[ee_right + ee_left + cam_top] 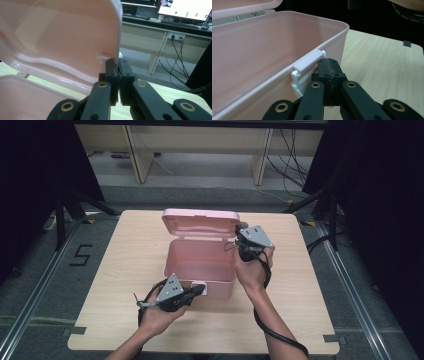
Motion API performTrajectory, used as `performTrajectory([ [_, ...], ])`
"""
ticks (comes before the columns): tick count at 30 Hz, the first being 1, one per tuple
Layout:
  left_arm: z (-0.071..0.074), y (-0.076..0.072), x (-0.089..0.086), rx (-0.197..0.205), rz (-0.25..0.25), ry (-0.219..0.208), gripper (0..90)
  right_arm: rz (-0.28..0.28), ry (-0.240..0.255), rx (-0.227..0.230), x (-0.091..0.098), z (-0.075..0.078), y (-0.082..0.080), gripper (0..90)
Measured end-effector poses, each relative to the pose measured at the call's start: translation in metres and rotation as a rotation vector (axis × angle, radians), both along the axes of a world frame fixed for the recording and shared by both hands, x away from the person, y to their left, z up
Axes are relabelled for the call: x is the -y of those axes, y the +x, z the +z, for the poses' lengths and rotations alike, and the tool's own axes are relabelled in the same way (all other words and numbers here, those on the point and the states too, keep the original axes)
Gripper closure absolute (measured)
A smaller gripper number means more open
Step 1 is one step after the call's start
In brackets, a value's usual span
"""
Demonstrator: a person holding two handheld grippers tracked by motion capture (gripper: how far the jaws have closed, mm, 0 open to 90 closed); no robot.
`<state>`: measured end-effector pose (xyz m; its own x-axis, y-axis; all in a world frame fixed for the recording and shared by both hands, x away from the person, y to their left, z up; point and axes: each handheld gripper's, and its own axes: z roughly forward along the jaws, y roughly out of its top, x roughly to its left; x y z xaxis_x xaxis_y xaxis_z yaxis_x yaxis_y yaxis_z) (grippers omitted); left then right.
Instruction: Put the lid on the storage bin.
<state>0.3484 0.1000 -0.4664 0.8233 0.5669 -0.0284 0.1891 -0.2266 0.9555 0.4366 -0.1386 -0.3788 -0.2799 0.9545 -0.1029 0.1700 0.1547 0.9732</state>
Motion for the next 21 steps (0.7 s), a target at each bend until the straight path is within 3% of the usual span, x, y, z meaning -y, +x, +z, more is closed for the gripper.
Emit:
performTrajectory([
  [2,0.0,0.0,0.0,0.001,0.0,0.0,90.0,0.004,-0.015,0.016,0.0,-0.001,0.0,88.8],
  [5,0.0,0.0,0.0,0.0,0.0,0.0,90.0,-0.006,0.001,0.002,-0.001,-0.002,-0.004,88.8],
  [6,0.0,0.0,0.0,0.0,0.0,0.0,90.0,-0.004,-0.036,0.024,0.001,-0.001,-0.003,88.8],
  [7,0.0,0.0,0.0,0.0,0.0,0.0,90.0,-0.004,-0.009,0.009,-0.001,-0.002,-0.005,88.8],
  [11,0.0,0.0,0.0,0.001,0.001,0.0,90.0,-0.003,-0.038,0.028,0.001,-0.004,-0.007,88.6],
  [17,0.0,0.0,0.0,0.001,0.003,-0.001,90.0,0.008,-0.021,0.023,-0.001,-0.007,-0.01,88.5],
  [21,0.0,0.0,0.001,0.003,0.003,0.002,90.0,0.005,-0.038,0.022,-0.001,-0.008,-0.013,88.5],
])
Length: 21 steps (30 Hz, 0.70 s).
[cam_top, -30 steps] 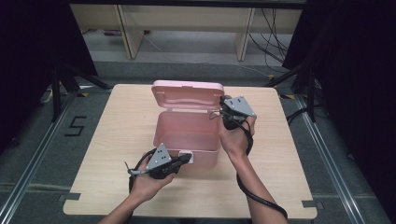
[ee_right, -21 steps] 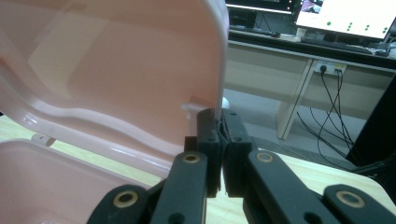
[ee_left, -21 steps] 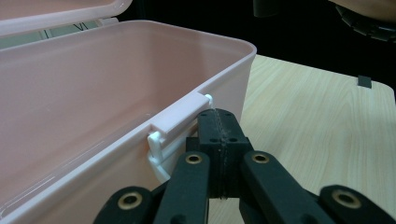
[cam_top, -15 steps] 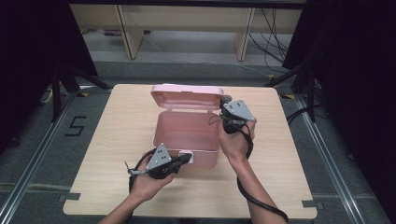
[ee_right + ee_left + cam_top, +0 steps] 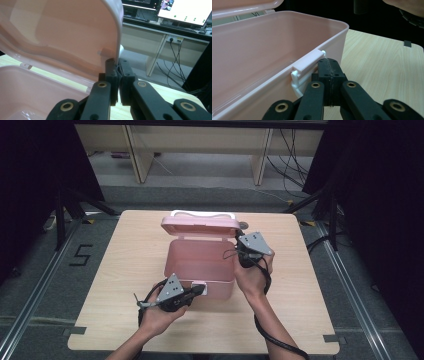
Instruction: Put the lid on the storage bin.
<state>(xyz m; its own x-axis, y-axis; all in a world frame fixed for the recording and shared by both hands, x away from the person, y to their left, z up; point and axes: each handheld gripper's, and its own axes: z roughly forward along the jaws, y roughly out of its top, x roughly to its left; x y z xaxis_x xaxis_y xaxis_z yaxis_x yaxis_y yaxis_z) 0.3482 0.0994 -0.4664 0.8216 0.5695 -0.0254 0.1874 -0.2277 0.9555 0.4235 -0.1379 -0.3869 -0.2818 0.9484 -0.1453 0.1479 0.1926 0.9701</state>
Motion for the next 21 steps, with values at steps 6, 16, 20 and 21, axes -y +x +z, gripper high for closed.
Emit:
performTrajectory([
  [6,0.0003,-0.0003,0.0003,0.003,0.001,0.006,90.0,0.002,-0.016,0.005,0.0,-0.0015,-0.0028,88.5],
  [16,0.0007,-0.0007,0.0005,0.001,0.004,0.01,90.0,0.005,-0.032,0.002,-0.0002,-0.0041,-0.0079,88.3],
  [20,0.0009,-0.0012,0.0006,0.002,0.006,0.012,90.0,-0.006,-0.032,0.0,-0.0007,-0.005,-0.0099,88.3],
  [21,0.001,-0.0013,0.0006,0.003,0.006,0.013,90.0,-0.005,-0.03,0.0,-0.0008,-0.0052,-0.01,88.2],
])
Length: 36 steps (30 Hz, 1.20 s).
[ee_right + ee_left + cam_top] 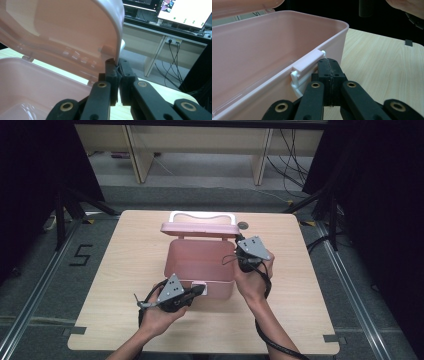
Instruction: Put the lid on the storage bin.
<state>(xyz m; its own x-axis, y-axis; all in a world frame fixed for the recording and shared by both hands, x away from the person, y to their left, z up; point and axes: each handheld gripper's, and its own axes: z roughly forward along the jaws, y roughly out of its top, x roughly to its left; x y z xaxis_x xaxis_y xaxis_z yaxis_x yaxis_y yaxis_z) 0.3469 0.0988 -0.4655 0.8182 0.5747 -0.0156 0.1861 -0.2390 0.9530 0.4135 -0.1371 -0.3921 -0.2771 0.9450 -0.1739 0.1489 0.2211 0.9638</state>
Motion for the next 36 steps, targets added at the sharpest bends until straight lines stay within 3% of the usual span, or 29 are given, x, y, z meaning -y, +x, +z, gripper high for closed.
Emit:
performTrajectory([
  [11,0.003,-0.006,-0.002,-0.009,-0.005,-0.025,84.4,0.001,-0.001,-0.001,-0.001,0.0,0.001,88.3],
  [18,0.021,-0.012,-0.008,0.016,-0.002,-0.06,84.9,0.002,-0.009,0.002,0.0,-0.001,0.0,88.3],
  [22,0.034,-0.008,-0.013,0.045,0.031,-0.064,89.1,0.005,-0.025,0.006,0.0,-0.002,-0.001,88.3],
  [27,0.043,0.003,-0.018,0.047,0.084,-0.056,90.0,0.003,-0.031,0.011,0.001,-0.003,-0.003,88.1],
  [29,0.046,0.008,-0.021,0.043,0.108,-0.055,90.0,-0.001,0.002,-0.009,-0.001,-0.004,-0.005,88.1],
  [30,0.047,0.012,-0.022,0.042,0.12,-0.055,90.0,0.005,-0.012,-0.003,0.0,-0.004,-0.004,88.0],
  [33,0.052,0.02,-0.028,0.034,0.166,-0.071,90.0,0.004,-0.035,0.013,0.002,-0.004,-0.005,88.0],
  [36,0.058,0.027,-0.033,0.043,0.188,-0.097,90.0,0.004,-0.017,-0.003,0.0,-0.006,-0.007,87.8],
])
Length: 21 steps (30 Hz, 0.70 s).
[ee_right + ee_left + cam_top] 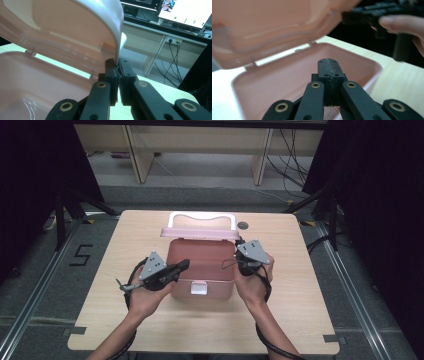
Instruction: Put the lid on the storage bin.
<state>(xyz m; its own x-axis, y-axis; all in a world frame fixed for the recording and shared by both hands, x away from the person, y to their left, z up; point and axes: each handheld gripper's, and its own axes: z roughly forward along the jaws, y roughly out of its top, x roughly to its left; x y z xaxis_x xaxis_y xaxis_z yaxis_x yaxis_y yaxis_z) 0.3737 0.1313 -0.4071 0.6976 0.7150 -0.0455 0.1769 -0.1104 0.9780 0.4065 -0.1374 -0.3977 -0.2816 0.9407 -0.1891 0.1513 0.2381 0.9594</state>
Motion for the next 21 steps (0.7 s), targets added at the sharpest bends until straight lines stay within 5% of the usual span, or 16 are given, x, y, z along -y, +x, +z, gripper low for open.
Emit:
performTrajectory([
  [8,0.015,0.004,-0.004,0.025,0.021,-0.007,90.0,0.014,-0.012,0.01,0.001,-0.003,-0.001,87.3],
  [21,0.019,0.008,-0.005,0.027,0.027,-0.011,90.0,0.021,0.002,-0.038,-0.001,-0.01,-0.004,82.0],
])
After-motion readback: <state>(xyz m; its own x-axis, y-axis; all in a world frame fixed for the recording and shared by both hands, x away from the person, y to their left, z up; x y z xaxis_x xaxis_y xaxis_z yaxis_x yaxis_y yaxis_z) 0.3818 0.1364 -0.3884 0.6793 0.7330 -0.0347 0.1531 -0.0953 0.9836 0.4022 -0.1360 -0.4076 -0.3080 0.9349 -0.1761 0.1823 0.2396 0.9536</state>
